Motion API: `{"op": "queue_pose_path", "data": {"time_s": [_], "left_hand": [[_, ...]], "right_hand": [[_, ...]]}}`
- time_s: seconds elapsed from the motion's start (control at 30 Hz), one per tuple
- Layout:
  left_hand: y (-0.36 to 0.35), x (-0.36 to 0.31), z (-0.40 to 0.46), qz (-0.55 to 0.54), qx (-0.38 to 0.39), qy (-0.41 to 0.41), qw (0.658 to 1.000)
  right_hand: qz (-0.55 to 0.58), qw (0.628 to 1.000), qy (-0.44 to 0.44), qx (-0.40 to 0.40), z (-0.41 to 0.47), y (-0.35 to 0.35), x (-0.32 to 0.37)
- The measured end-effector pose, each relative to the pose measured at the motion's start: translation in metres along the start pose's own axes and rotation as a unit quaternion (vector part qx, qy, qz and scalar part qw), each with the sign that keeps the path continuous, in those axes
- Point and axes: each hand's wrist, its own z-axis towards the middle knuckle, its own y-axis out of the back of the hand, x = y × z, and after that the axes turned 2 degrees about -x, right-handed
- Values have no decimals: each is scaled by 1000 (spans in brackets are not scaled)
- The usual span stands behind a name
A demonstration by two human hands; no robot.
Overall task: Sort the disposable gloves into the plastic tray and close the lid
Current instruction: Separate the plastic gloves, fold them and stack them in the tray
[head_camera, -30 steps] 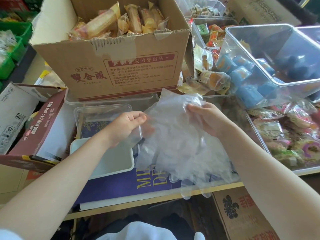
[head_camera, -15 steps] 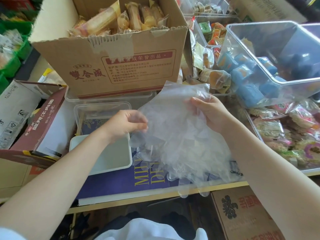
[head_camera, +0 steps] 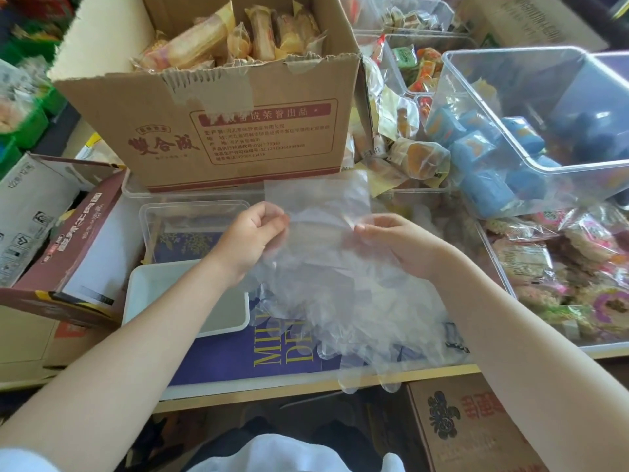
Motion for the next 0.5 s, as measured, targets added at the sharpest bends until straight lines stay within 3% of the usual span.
{"op": "queue_pose_path", "data": {"time_s": [0.17,0.33,0.4,0.5], "left_hand": [[9,6,-4,20,-47,-18,999],[19,31,-10,91,-72,2,993],[24,45,-9,121,-83,39,988],[29,58,-8,142,-90,91,982]], "right_hand": [[59,997,-32,24,-6,-3,-18],[-16,999,-14,-44,-5,-12,-36],[-28,998,-29,-50,-2,-14,-47],[-135,989,-59,-29,2,-17,-67]]}}
